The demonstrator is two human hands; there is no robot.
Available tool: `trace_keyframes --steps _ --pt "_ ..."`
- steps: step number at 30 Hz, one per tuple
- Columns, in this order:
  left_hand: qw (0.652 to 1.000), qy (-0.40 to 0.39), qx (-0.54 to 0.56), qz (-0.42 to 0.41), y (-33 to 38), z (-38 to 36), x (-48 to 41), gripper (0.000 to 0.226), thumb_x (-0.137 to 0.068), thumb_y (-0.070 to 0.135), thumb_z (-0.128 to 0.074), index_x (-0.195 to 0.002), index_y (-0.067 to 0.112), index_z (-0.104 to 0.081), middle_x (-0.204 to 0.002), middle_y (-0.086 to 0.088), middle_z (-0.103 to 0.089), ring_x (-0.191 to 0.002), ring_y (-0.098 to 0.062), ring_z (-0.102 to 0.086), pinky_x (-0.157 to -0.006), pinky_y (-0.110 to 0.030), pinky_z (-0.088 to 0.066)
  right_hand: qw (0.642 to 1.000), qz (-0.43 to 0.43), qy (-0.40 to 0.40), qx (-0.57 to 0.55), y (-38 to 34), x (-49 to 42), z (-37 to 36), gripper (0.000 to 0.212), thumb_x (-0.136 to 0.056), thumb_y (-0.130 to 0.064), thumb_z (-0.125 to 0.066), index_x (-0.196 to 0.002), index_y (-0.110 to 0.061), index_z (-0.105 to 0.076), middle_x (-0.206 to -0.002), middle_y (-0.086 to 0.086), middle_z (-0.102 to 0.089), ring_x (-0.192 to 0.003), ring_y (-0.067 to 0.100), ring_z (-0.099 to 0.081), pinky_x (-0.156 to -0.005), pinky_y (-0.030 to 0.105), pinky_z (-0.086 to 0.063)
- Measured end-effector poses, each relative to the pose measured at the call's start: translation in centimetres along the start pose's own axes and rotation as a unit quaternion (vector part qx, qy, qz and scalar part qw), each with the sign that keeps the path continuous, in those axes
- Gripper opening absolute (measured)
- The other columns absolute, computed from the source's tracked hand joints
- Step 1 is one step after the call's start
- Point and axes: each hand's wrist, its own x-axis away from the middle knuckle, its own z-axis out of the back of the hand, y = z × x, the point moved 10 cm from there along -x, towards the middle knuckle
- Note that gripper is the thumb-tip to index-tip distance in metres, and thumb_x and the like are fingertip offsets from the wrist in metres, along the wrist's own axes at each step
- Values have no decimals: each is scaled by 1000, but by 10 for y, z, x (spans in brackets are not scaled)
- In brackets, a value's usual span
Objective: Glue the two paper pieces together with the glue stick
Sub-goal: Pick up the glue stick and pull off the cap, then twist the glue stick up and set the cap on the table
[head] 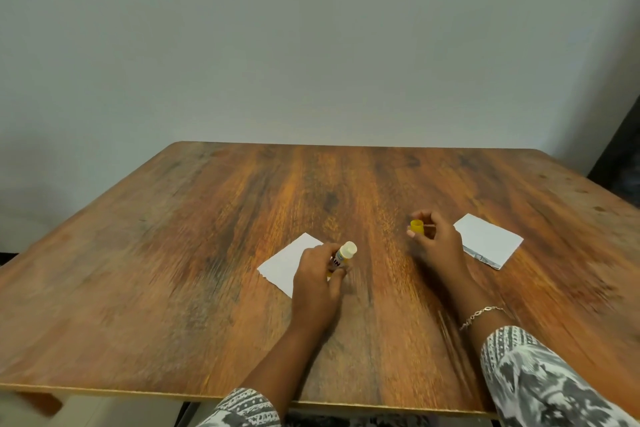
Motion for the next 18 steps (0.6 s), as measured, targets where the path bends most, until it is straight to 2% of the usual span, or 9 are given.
trace_keyframes --steps 3,6,8,13,16,18 --pt "1000 15 18 7 -2 3 -1 17 -78 7 -69 -89 16 -60 -87 6 -59 -79 -12 -55 -69 -26 -44 999 0 -28 41 10 -5 -7 23 -80 -2 -65 -102 -10 -63 -114 9 -63 -99 17 -53 -84 29 -40" --pt "999 28 39 22 -7 5 -2 24 -77 11 -71 -87 27 -55 -83 20 -54 -77 0 -54 -68 -16 -43 997 -11 -35 68 21 -6 -11 22 -77 -1 -68 -96 -11 -66 -111 11 -65 -104 26 -56 -83 29 -39" --pt "998 30 42 27 -9 6 -2 26 -77 12 -72 -88 28 -55 -83 25 -52 -78 4 -53 -68 -14 -42 996 -12 -38 76 23 -6 -14 22 -76 -2 -69 -96 -12 -66 -110 12 -66 -106 28 -57 -84 30 -40" --pt "998 39 40 43 -16 6 -2 22 -77 11 -72 -94 18 -60 -89 14 -56 -79 7 -51 -70 -10 -39 992 4 -37 117 22 -4 -20 26 -77 -3 -68 -101 -10 -64 -115 12 -63 -106 25 -55 -81 28 -38" --pt "997 43 49 52 -18 7 -2 22 -76 9 -72 -94 17 -61 -87 18 -57 -79 7 -53 -72 -11 -41 992 8 -45 120 16 -1 -18 36 -77 -8 -70 -111 -9 -60 -122 12 -58 -110 28 -54 -83 29 -40" --pt "997 43 49 49 -17 7 -1 21 -76 11 -72 -93 17 -61 -84 21 -56 -78 8 -53 -71 -11 -41 994 27 -15 109 3 7 -15 39 -78 -13 -70 -115 -12 -57 -124 10 -55 -111 27 -54 -86 34 -44"
